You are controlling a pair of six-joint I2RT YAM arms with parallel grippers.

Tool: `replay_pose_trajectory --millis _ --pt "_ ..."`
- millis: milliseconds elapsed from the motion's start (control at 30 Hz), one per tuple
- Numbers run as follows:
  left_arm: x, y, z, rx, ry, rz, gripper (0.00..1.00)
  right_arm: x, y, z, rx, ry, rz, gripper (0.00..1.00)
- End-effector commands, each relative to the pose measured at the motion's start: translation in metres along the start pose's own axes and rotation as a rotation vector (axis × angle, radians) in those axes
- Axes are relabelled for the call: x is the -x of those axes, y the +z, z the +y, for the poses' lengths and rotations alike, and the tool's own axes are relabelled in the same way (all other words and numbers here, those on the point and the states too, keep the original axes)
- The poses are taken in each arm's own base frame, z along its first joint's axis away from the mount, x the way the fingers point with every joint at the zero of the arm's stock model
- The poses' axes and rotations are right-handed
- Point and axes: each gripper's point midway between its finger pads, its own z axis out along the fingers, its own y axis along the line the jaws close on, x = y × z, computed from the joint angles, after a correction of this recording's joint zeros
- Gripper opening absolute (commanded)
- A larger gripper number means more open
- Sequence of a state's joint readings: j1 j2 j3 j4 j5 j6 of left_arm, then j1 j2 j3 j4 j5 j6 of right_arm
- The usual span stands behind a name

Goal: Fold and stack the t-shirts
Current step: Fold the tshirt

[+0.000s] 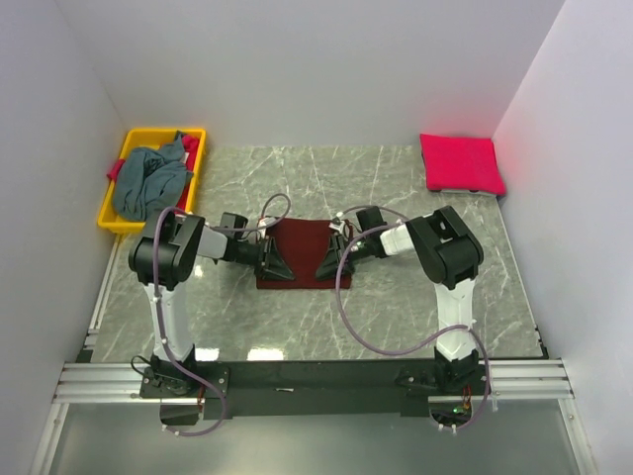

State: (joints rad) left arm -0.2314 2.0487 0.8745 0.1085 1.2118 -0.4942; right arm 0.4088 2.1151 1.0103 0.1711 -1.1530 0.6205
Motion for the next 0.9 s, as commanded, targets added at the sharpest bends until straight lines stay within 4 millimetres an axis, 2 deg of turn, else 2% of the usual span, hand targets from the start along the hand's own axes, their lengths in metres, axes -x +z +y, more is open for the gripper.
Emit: replay_pose_trajectory --millis 0,67,133,167,233,267,300,333,367,433,467,533,600,633,667,733,767,867 --pt "-0.009 -0.011 0.051 0.175 -0.062 -0.028 0.21 -0.010 -0.014 -0.048 -0.177 0.111 -0.045 0.27" --pt "-0.008 -0.015 0.037 0.153 0.002 -0.025 0.26 -0.007 -0.018 -0.041 -0.178 0.053 -0.040 0.26" --pt "-0.009 -0.020 0.017 0.115 0.081 -0.008 0.27 -0.006 -0.024 -0.024 -0.153 0.013 -0.024 0.22" --pt "-0.003 -0.026 -0.004 0.105 0.165 -0.027 0.27 0.004 -0.031 -0.001 -0.131 -0.070 -0.048 0.23" --pt "0.007 -0.035 -0.029 0.090 0.262 -0.062 0.27 0.016 -0.044 0.030 -0.096 -0.149 -0.093 0.23" --pt "0.016 -0.042 -0.049 0.086 0.328 -0.101 0.25 0.031 -0.057 0.062 -0.075 -0.234 -0.146 0.24" --pt "0.023 -0.045 -0.056 0.093 0.352 -0.125 0.24 0.040 -0.063 0.075 -0.069 -0.272 -0.175 0.25" --pt "0.038 -0.047 -0.068 0.090 0.384 -0.169 0.22 0.049 -0.069 0.085 -0.064 -0.301 -0.204 0.27" --pt "0.048 -0.048 -0.070 0.099 0.387 -0.198 0.22 0.067 -0.077 0.098 -0.057 -0.324 -0.243 0.28" --pt "0.072 -0.048 -0.076 0.096 0.363 -0.253 0.22 0.085 -0.081 0.101 -0.052 -0.322 -0.262 0.28" --pt "0.087 -0.044 -0.067 0.095 0.358 -0.278 0.21 0.100 -0.080 0.094 -0.050 -0.289 -0.268 0.28" --pt "0.110 -0.041 -0.067 0.079 0.290 -0.329 0.21 0.115 -0.078 0.087 -0.032 -0.273 -0.276 0.27" --pt "0.133 -0.037 -0.052 0.090 0.264 -0.389 0.20 0.130 -0.069 0.070 -0.030 -0.242 -0.276 0.27" --pt "0.145 -0.037 -0.052 0.094 0.241 -0.412 0.20 0.133 -0.067 0.063 -0.030 -0.216 -0.271 0.27" --pt "0.151 -0.034 -0.036 0.104 0.204 -0.420 0.19 0.139 -0.062 0.051 -0.026 -0.189 -0.278 0.27" --pt "0.167 -0.036 -0.030 0.092 0.181 -0.458 0.19 0.152 -0.061 0.042 -0.015 -0.190 -0.305 0.27" --pt "0.171 -0.037 -0.016 0.102 0.149 -0.470 0.19 0.158 -0.058 0.029 -0.016 -0.156 -0.307 0.27" --pt "0.182 -0.044 0.007 0.122 0.096 -0.516 0.19 0.175 -0.064 -0.005 -0.056 -0.090 -0.358 0.27"
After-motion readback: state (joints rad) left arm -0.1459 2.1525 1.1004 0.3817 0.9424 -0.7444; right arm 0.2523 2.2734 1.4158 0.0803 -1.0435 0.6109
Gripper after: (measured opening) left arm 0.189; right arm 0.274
